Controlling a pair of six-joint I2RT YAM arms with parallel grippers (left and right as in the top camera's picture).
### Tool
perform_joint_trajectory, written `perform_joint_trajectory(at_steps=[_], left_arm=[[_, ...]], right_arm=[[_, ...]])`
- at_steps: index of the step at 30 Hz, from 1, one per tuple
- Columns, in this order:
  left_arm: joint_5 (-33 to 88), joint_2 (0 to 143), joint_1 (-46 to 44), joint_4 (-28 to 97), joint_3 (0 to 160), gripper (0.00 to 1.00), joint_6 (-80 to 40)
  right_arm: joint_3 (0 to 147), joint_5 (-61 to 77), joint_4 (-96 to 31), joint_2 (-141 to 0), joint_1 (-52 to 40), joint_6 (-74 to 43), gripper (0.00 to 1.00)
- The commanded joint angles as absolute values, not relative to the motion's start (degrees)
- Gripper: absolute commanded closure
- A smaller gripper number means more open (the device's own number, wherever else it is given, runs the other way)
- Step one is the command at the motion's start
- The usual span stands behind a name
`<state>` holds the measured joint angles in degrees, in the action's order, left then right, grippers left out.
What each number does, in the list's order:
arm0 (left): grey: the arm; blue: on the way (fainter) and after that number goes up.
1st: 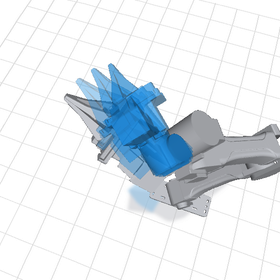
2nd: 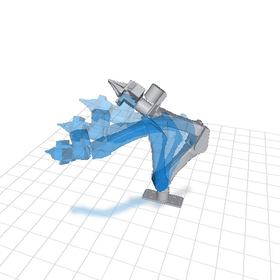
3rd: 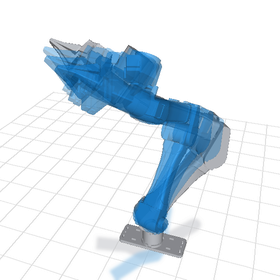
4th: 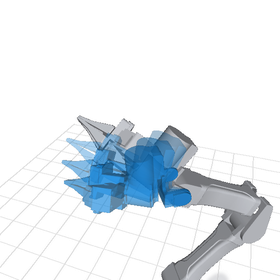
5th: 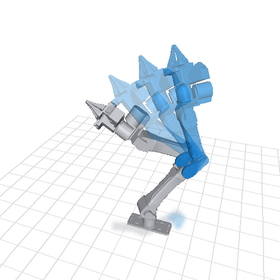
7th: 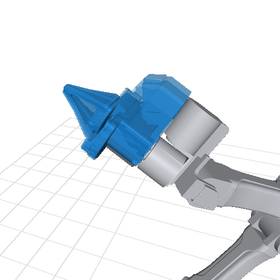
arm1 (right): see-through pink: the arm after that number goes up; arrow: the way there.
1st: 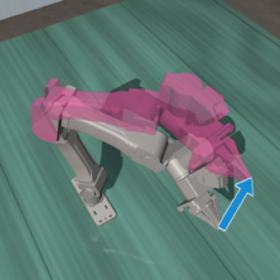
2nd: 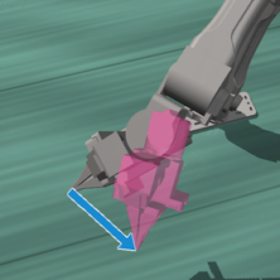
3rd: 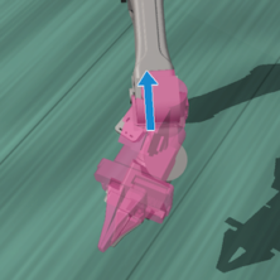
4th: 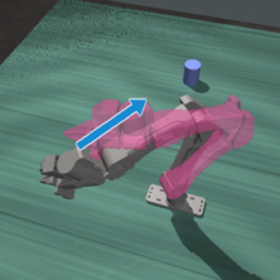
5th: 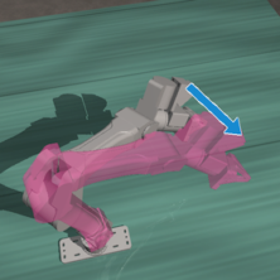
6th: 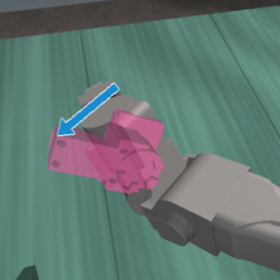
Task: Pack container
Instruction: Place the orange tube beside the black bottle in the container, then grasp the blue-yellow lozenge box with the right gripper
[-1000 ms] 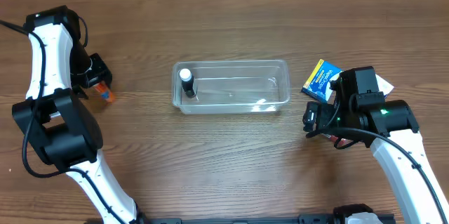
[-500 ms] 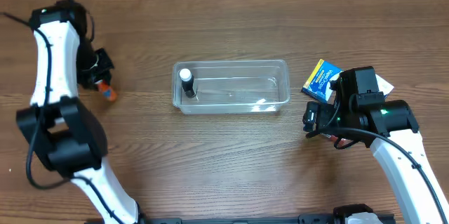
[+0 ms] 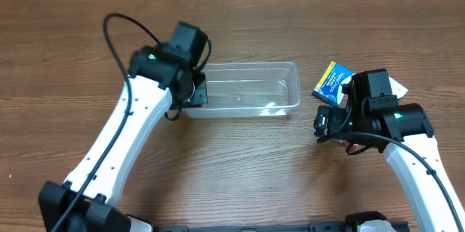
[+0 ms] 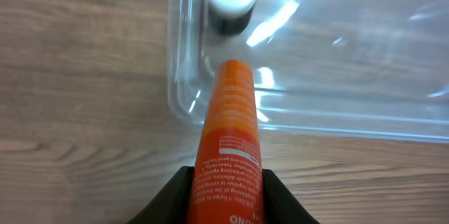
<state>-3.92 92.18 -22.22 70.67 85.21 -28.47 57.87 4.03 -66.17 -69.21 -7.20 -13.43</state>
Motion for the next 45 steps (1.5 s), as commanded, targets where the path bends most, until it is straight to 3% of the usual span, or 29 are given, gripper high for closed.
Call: perform_joint_trajectory(at_steps=[1,11,14,16,20,28,29,31,36,45], left_arm=[[-5.1,93.8,-22.4,65.4,79.4,0.72,-29.3],[-1.4,104.8,-18.2,63.4,79.3,0.61,-27.8],[-1.4,104.8,-17.1,64.5,81.3,0.53,-25.7],[-1.5,104.8,-17.2,66.7,85.5,0.41,-25.2],[-1.8,104.8,-17.2,73.1,97.4,0.33,-23.7],[-8.6,94.6,-17.2,87.7,115.0,0.27,-24.1],[-11.0,91.2,-17.1,88.7,115.0,0.14,-24.3],[-12.2,87.3,-15.6,89.4,115.0,0.0,-24.5],[-5.7,86.4,-3.3,90.1,113.7,0.0,-24.6],[-6.4,87.1,-1.0,86.2,106.2,0.0,-23.3]], right_arm=[[59.3,3.6,-66.3,-68.8,-7.0,-13.1,0.0],[59.3,3.6,-66.3,-68.8,-7.0,-13.1,0.0],[59.3,3.6,-66.3,-68.8,-7.0,-13.1,0.0],[59.3,3.6,-66.3,-68.8,-7.0,-13.1,0.0],[59.3,3.6,-66.3,-68.8,-7.0,-13.1,0.0],[60.3,2.6,-66.2,-68.8,-7.0,-14.4,0.0],[65.1,-1.4,-66.9,-68.8,-7.0,-16.9,0.0],[74.0,-6.0,-67.7,-69.9,-6.9,-19.3,0.0],[95.9,-7.0,-73.4,-89.3,-4.0,-21.1,0.0],[96.7,-0.3,-71.0,-114.2,2.2,-18.2,0.0]])
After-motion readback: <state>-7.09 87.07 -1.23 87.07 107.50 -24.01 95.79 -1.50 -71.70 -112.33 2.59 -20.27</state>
